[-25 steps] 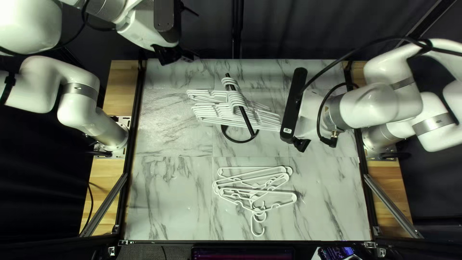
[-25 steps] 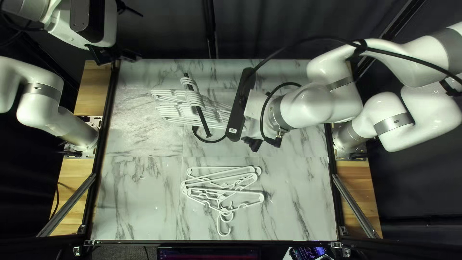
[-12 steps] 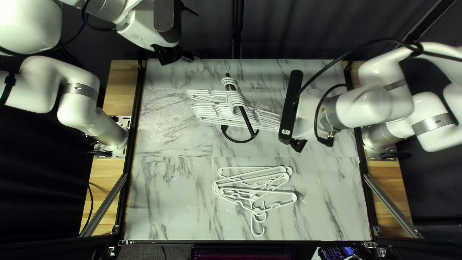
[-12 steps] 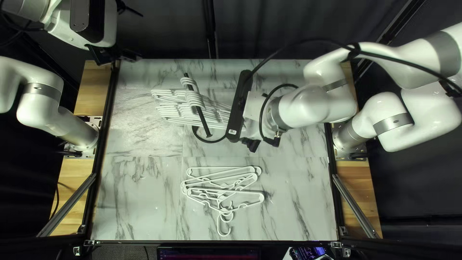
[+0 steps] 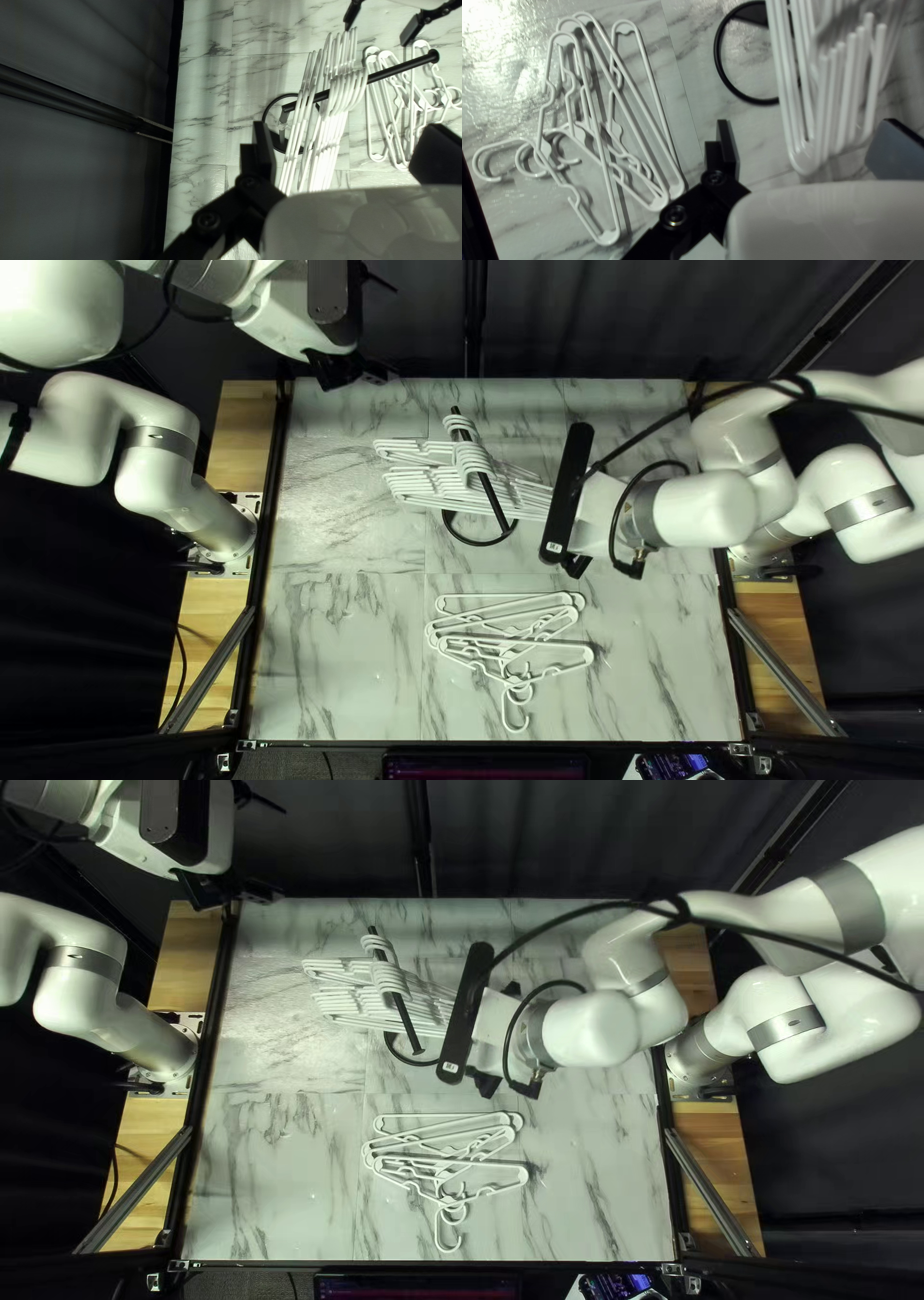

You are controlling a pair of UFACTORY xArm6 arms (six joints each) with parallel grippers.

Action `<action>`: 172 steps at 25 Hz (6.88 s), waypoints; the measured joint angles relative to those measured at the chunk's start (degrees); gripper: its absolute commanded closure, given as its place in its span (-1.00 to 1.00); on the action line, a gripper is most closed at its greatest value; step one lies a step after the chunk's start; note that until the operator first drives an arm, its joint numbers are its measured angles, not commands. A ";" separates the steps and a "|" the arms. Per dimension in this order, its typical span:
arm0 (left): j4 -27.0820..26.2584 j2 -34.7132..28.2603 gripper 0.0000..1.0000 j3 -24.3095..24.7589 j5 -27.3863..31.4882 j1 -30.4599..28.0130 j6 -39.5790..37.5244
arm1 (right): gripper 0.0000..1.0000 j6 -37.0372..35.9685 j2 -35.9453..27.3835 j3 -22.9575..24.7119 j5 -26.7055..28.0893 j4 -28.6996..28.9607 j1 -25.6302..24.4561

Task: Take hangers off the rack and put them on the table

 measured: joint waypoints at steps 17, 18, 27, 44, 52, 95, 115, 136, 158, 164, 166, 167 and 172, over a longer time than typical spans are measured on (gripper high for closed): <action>0.00 0.00 -1.00 0.00 0.00 0.00 0.00 | -1.00 1.89 1.98 1.49 -5.09 -1.90 -0.99; 0.00 0.00 -1.00 0.00 0.00 0.00 0.00 | -1.00 2.08 2.04 1.33 -4.89 -1.98 -0.76; 0.00 0.00 -1.00 0.00 0.00 0.00 0.00 | -1.00 2.60 1.48 0.89 -3.42 -2.08 0.09; 0.00 0.00 -1.00 0.00 0.00 0.00 0.00 | -1.00 2.95 4.30 -0.79 -4.00 -1.92 0.43; 0.00 0.00 -1.00 0.00 0.00 0.00 0.00 | -1.00 2.36 4.41 -0.59 -4.51 -1.32 -0.05; 0.00 0.00 -1.00 0.00 0.00 0.00 0.00 | 1.00 -10.35 3.36 -0.90 0.37 0.51 14.14; 0.00 0.00 -1.00 0.00 0.00 0.00 0.00 | 1.00 10.89 23.45 -14.06 15.00 -12.48 21.10; 0.00 0.00 -1.00 0.00 0.00 0.00 0.00 | 1.00 18.23 29.54 -16.37 26.23 -22.62 29.28; 0.00 0.00 -1.00 0.00 0.00 0.00 0.00 | 1.00 2.67 35.49 -17.71 30.28 -24.20 32.24; 0.00 0.00 -1.00 0.00 0.00 0.00 0.00 | 1.00 6.83 36.49 -15.86 30.70 -28.23 33.61; 0.00 0.00 -1.00 0.00 0.00 0.00 0.00 | 1.00 8.69 37.84 -15.16 32.58 -30.97 34.82; 0.00 0.00 -1.00 0.00 0.00 0.00 0.00 | 1.00 9.35 38.17 -14.57 33.43 -32.25 35.37; 0.00 0.00 -1.00 0.00 0.00 0.00 0.00 | 1.00 10.83 38.99 -11.64 35.76 -36.31 37.45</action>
